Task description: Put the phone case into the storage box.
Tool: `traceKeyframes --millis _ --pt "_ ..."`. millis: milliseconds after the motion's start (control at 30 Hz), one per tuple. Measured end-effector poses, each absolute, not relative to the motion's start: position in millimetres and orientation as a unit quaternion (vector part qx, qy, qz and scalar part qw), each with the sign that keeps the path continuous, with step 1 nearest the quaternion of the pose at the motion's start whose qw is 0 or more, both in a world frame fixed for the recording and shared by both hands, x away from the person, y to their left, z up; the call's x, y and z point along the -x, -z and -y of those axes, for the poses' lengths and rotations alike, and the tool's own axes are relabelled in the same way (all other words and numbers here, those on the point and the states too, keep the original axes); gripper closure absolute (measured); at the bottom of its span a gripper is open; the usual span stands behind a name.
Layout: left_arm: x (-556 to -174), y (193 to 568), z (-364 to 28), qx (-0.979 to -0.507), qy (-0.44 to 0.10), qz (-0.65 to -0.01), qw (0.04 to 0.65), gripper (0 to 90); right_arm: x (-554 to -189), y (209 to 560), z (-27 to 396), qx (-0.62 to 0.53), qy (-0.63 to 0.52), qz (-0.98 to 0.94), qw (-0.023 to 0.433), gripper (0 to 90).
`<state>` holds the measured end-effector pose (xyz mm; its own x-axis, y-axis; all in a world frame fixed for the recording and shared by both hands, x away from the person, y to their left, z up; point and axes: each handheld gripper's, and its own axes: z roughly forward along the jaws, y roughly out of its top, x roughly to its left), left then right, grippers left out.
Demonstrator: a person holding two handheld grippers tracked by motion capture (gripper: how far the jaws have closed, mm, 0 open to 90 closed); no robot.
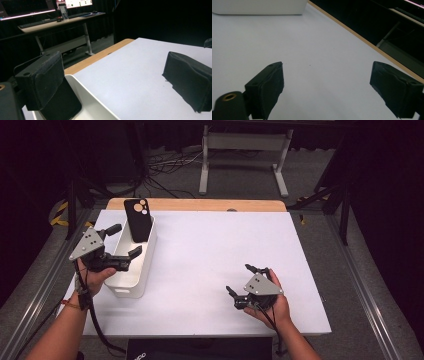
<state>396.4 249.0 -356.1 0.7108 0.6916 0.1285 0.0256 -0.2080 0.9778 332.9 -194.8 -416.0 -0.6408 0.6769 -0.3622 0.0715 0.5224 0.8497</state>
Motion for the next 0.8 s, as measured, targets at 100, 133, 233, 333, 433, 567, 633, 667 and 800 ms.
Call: traceKeyframes --millis 100,133,233,333,433,567,633,667,800 --pt "-393.5 356.5 -245.6 -0.723 -0.286 -0.244 0.579 3.8 -332.2 414.4 195.2 -0.233 -0.432 -0.797 0.352 12.7" --pt "-392.7 356.5 -244.2 -0.722 -0.287 -0.244 0.581 3.9 -331.9 413.9 195.4 -0.234 -0.434 -0.796 0.352 12.7" --pt "-389.9 355.3 -242.2 -0.728 -0.282 -0.240 0.577 3.8 -331.0 413.0 195.4 -0.232 -0.436 -0.795 0.352 12.7" --pt "-385.3 354.5 -238.8 -0.733 -0.279 -0.234 0.574 3.8 -330.2 412.7 194.5 -0.226 -0.436 -0.797 0.353 12.7" --pt "-381.5 354.5 -235.9 -0.733 -0.278 -0.229 0.577 3.7 -329.7 412.9 193.7 -0.224 -0.438 -0.797 0.349 12.7" --pt "-376.4 355.8 -232.2 -0.734 -0.274 -0.224 0.580 3.5 -327.5 412.9 191.1 -0.218 -0.439 -0.800 0.347 12.7" --pt "-373.6 357.4 -228.9 -0.737 -0.275 -0.221 0.576 3.3 -327.1 412.6 190.5 -0.218 -0.439 -0.799 0.348 12.7" --pt "-371.7 357.8 -227.3 -0.737 -0.274 -0.218 0.577 3.3 -326.7 412.0 190.3 -0.217 -0.440 -0.799 0.348 12.7" --pt "-364.1 357.7 -222.2 -0.739 -0.270 -0.208 0.581 3.6 -326.9 409.3 191.4 -0.223 -0.448 -0.794 0.344 12.7"
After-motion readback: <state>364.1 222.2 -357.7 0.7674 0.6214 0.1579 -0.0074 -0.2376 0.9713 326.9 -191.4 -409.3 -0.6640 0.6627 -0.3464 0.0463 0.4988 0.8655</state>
